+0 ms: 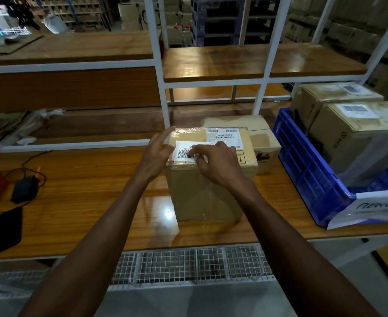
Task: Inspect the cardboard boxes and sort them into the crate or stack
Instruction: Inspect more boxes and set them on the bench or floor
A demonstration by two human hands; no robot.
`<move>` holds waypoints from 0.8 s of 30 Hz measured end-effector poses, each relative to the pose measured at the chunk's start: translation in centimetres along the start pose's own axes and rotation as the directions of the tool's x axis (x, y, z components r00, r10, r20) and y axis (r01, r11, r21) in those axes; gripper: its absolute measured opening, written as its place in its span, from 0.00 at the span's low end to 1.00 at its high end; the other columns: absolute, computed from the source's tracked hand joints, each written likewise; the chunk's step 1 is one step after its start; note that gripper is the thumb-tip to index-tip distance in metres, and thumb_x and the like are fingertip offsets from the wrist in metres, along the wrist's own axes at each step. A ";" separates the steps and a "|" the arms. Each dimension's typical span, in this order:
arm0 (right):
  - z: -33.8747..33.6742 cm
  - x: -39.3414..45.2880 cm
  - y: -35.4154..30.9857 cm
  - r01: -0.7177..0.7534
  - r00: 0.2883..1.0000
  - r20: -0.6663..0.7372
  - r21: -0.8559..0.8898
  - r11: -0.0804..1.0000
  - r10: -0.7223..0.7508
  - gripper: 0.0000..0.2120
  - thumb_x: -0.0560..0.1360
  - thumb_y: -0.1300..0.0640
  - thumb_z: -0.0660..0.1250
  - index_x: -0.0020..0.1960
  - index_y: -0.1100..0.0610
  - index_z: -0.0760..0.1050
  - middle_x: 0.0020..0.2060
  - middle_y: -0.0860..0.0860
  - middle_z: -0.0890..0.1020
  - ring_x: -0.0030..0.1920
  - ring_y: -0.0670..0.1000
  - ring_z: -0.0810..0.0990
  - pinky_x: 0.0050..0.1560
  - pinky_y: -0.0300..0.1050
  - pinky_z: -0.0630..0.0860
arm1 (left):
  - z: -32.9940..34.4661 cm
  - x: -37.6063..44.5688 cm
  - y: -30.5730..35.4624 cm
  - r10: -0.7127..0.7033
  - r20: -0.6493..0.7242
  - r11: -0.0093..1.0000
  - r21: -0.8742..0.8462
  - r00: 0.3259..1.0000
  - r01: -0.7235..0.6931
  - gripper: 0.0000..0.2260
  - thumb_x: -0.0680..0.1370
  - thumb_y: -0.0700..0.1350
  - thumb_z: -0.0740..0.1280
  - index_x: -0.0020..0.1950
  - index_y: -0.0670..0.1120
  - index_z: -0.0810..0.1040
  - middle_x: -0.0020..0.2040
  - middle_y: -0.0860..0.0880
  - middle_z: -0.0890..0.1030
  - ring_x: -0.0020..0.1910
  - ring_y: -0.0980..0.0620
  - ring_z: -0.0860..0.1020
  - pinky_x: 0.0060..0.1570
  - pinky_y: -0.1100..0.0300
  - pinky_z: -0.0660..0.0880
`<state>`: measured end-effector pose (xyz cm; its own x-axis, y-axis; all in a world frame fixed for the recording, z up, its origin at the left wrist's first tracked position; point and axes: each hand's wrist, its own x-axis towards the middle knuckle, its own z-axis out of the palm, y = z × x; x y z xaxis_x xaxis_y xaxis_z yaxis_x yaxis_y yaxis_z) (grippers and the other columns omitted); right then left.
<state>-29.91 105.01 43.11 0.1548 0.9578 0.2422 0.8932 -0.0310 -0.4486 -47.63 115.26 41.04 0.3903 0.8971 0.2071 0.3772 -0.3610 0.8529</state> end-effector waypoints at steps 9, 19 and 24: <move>-4.0 2.6 2.5 -0.126 0.991 0.073 0.218 0.968 0.112 0.12 0.82 0.58 0.67 0.62 0.50 0.83 0.62 0.51 0.84 0.59 0.51 0.83 0.52 0.43 0.77 | 3.5 1.6 2.4 0.033 0.169 0.839 0.531 0.985 -0.119 0.25 0.79 0.55 0.61 0.77 0.54 0.71 0.78 0.50 0.69 0.76 0.45 0.62 0.70 0.45 0.64; -2.8 3.5 2.3 -0.142 0.965 0.209 -0.081 0.987 0.156 0.24 0.81 0.41 0.65 0.75 0.42 0.72 0.77 0.47 0.72 0.75 0.56 0.70 0.73 0.54 0.66 | 2.2 1.5 2.8 -0.014 0.207 0.949 0.312 0.978 -0.052 0.19 0.83 0.46 0.65 0.75 0.53 0.74 0.78 0.49 0.67 0.77 0.46 0.60 0.73 0.47 0.63; -2.1 3.4 3.4 -0.109 0.973 0.201 -0.036 0.993 0.114 0.24 0.82 0.41 0.64 0.76 0.45 0.71 0.77 0.48 0.71 0.77 0.55 0.66 0.74 0.55 0.63 | 1.0 -0.1 1.5 -0.085 0.054 0.907 -0.409 0.995 0.100 0.15 0.86 0.50 0.61 0.72 0.54 0.75 0.67 0.50 0.79 0.58 0.52 0.82 0.50 0.55 0.82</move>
<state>-25.48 107.57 44.26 0.1677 0.9858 0.0118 0.8855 -0.1454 -0.4413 -46.23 114.38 41.82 0.4012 0.9097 0.1074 0.0373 -0.1334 0.9904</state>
